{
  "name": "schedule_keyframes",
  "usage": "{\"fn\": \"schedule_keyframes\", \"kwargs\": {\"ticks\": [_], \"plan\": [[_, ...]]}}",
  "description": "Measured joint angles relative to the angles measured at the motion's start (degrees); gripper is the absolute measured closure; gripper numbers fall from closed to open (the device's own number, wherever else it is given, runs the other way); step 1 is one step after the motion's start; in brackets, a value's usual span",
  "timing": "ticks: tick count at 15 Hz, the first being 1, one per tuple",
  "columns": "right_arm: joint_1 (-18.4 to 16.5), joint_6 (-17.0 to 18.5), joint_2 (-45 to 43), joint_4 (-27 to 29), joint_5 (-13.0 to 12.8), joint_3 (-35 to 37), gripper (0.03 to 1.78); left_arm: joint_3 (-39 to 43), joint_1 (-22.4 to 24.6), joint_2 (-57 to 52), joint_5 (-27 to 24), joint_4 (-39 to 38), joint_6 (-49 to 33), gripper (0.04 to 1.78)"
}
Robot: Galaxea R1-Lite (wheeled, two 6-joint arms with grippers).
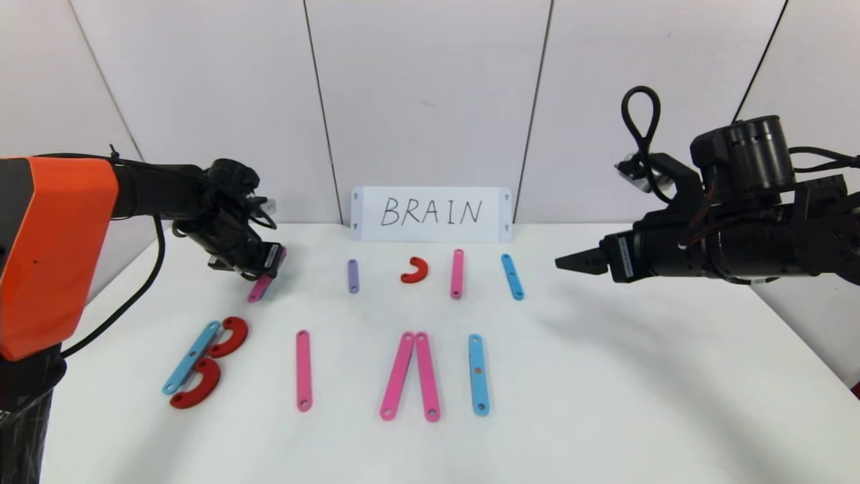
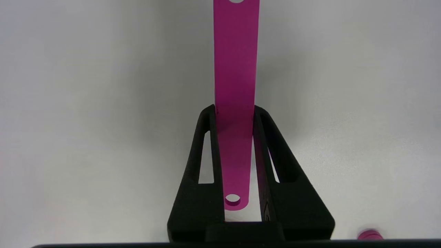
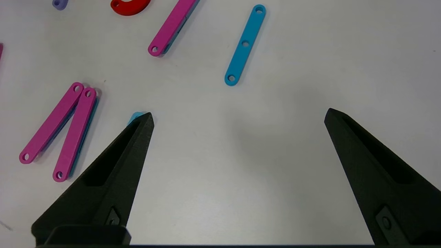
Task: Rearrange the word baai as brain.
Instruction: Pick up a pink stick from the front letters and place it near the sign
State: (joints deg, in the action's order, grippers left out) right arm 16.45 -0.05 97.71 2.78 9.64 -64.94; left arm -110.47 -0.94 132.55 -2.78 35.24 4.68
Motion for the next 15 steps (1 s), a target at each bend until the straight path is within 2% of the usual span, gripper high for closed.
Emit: {"fn": "schedule_keyframes", "kwargs": {"ticks": [3, 5, 7, 12, 15], "plan": [[0.26, 0.02, 0.02, 0.38, -0.2, 0.0, 0.08, -0.15, 0.0, 0.77, -0.02, 0.0, -0.09, 1.5], [0.23, 0.02, -0.05, 0.41, -0.33, 0.0, 0.08, -0.15, -0.02, 1.0, -0.02, 0.0, -0.11, 1.4], [0.33, 0.0, -0.09, 0.5, -0.33, 0.0, 0.08, -0.15, -0.02, 1.13, -0.02, 0.0, -0.22, 1.19], [0.44, -0.02, -0.18, 0.6, -0.37, 0.0, 0.08, -0.69, -0.02, 1.11, -0.02, -0.05, -0.24, 0.38], [0.37, -0.02, -0.28, 0.63, -0.39, 0.0, 0.08, -0.41, -0.11, 0.09, -0.33, 1.27, -0.89, 0.12]]}}
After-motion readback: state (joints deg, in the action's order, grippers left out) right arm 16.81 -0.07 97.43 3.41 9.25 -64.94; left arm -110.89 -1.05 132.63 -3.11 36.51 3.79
